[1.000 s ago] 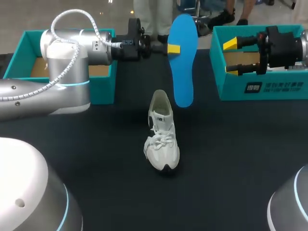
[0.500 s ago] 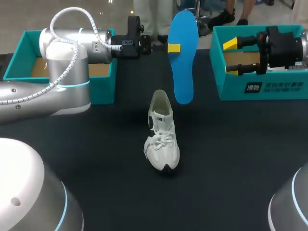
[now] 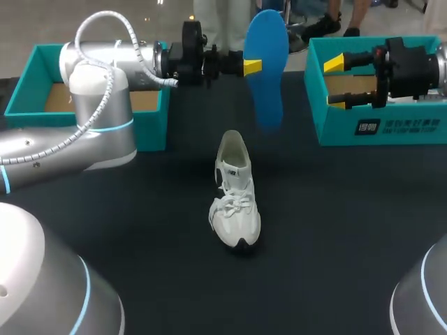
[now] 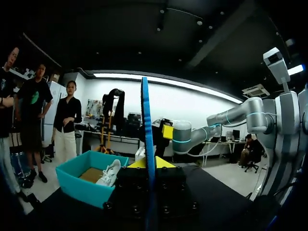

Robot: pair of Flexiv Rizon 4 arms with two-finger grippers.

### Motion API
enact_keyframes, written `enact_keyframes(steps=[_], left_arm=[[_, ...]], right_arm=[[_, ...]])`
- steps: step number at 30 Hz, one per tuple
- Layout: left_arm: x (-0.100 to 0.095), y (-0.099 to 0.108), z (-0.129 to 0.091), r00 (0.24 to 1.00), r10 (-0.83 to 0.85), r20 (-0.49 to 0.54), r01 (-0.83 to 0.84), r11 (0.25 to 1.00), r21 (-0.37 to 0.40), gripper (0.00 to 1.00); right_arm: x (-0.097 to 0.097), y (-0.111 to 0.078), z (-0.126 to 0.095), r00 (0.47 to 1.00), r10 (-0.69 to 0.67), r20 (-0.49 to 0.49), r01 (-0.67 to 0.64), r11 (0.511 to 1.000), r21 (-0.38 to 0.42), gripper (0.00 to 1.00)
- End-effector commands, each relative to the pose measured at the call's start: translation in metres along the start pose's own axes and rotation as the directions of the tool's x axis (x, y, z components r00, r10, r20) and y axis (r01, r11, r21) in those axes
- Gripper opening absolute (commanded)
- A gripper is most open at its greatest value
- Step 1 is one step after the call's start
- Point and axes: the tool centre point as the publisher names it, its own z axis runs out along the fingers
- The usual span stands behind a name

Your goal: Take the shoe out of the shoebox, open the shoe tongue, remove and reinsert the insole, then place the shoe into the shoebox

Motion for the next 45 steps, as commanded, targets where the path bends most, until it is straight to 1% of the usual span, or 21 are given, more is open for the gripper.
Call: enact_keyframes(steps=[1, 9, 10, 11, 12, 13, 14, 16, 18, 19, 21, 22, 23, 24, 25, 26, 27, 28, 29, 45], left_arm=[[-0.002, 0.002, 0.0, 0.813, 0.582, -0.029, -0.581, 0.813, 0.018, 0.0], [-0.002, 0.002, 0.0, 0.813, 0.582, -0.029, -0.581, 0.813, 0.018, 0.0], [-0.004, 0.004, 0.0, 0.769, 0.639, -0.002, -0.639, 0.769, -0.004, 0.0], [-0.005, 0.006, 0.0, 0.641, 0.767, -0.004, -0.767, 0.641, -0.036, 0.0], [-0.004, 0.008, -0.001, 0.576, 0.817, -0.011, -0.817, 0.576, -0.032, 0.0], [-0.005, 0.008, -0.001, 0.573, 0.819, 0.026, -0.818, 0.574, -0.039, 0.0], [-0.005, 0.008, -0.001, 0.478, 0.878, 0.004, -0.877, 0.477, -0.053, 0.0], [-0.005, 0.01, -0.002, 0.376, 0.927, 0.013, -0.924, 0.376, -0.074, 0.0], [-0.005, 0.013, -0.001, 0.229, 0.973, 0.0, -0.969, 0.228, -0.098, 0.0], [-0.005, 0.014, -0.001, 0.153, 0.988, -0.011, -0.983, 0.151, -0.107, 0.0], [-0.005, 0.015, 0.0, 0.041, 0.999, -0.01, -0.993, 0.039, -0.108, 0.0], [-0.005, 0.016, 0.0, -0.004, 1.0, -0.017, -0.994, -0.005, -0.109, 0.0], [-0.005, 0.016, 0.0, -0.117, 0.993, -0.001, -0.989, -0.117, -0.092, 0.0], [-0.005, 0.016, 0.0, -0.148, 0.989, -0.024, -0.984, -0.149, -0.097, 0.0], [-0.005, 0.016, 0.0, -0.191, 0.981, -0.02, -0.976, -0.192, -0.101, 0.0], [-0.005, 0.016, 0.0, -0.252, 0.967, -0.025, -0.962, -0.253, -0.099, 0.0], [-0.005, 0.016, 0.0, -0.288, 0.956, -0.049, -0.952, -0.291, -0.092, 0.0], [-0.005, 0.017, -0.001, -0.302, 0.952, -0.047, -0.946, -0.306, -0.105, 0.0], [-0.006, 0.016, -0.001, -0.293, 0.956, -0.033, -0.949, -0.295, -0.111, 0.0], [-0.006, 0.016, -0.001, -0.293, 0.956, -0.033, -0.949, -0.295, -0.111, 0.0]], right_arm=[[0.0, 0.0, 0.001, 1.0, 0.0, 0.002, 0.0, 1.0, 0.0, 1.0], [0.0, 0.0, 0.001, 1.0, 0.0, 0.002, 0.0, 1.0, 0.0, 1.0], [0.0, 0.0, 0.001, 1.0, 0.0, 0.002, 0.0, 1.0, 0.0, 1.0], [0.0, 0.0, 0.001, 1.0, 0.0, 0.002, 0.0, 1.0, 0.0, 1.0], [0.0, 0.0, 0.001, 1.0, 0.0, 0.002, 0.0, 1.0, 0.0, 1.0], [0.0, 0.0, 0.001, 1.0, 0.0, 0.002, 0.0, 1.0, 0.0, 1.0], [0.0, 0.0, 0.001, 1.0, 0.0, 0.002, 0.0, 1.0, 0.0, 1.0], [0.0, 0.0, 0.001, 1.0, 0.0, 0.002, 0.0, 1.0, 0.0, 1.0], [0.0, 0.0, 0.001, 1.0, 0.0, 0.002, 0.0, 1.0, 0.0, 1.0], [0.0, 0.0, 0.001, 1.0, 0.0, 0.002, 0.0, 1.0, 0.0, 1.0], [0.0, 0.0, 0.001, 1.0, 0.0, 0.002, 0.0, 1.0, 0.0, 1.0], [0.0, 0.0, 0.001, 1.0, 0.0, 0.002, 0.0, 1.0, 0.0, 1.0], [0.0, 0.0, 0.001, 1.0, 0.0, 0.002, 0.0, 1.0, 0.0, 1.0], [0.0, 0.0, 0.001, 1.0, 0.0, 0.002, 0.0, 1.0, 0.0, 1.0], [0.0, 0.0, 0.001, 1.0, 0.0, 0.002, 0.0, 1.0, 0.0, 1.0], [0.0, 0.0, 0.001, 1.0, 0.0, 0.002, 0.0, 1.0, 0.0, 1.0], [0.0, 0.0, 0.001, 1.0, 0.0, 0.002, 0.0, 1.0, 0.0, 1.0], [0.0, 0.0, 0.001, 1.0, 0.0, 0.002, 0.0, 1.0, 0.0, 1.0], [0.0, 0.0, 0.001, 1.0, 0.0, 0.002, 0.0, 1.0, 0.0, 1.0], [0.0, 0.0, 0.001, 1.0, 0.0, 0.002, 0.0, 1.0, 0.0, 1.0]])
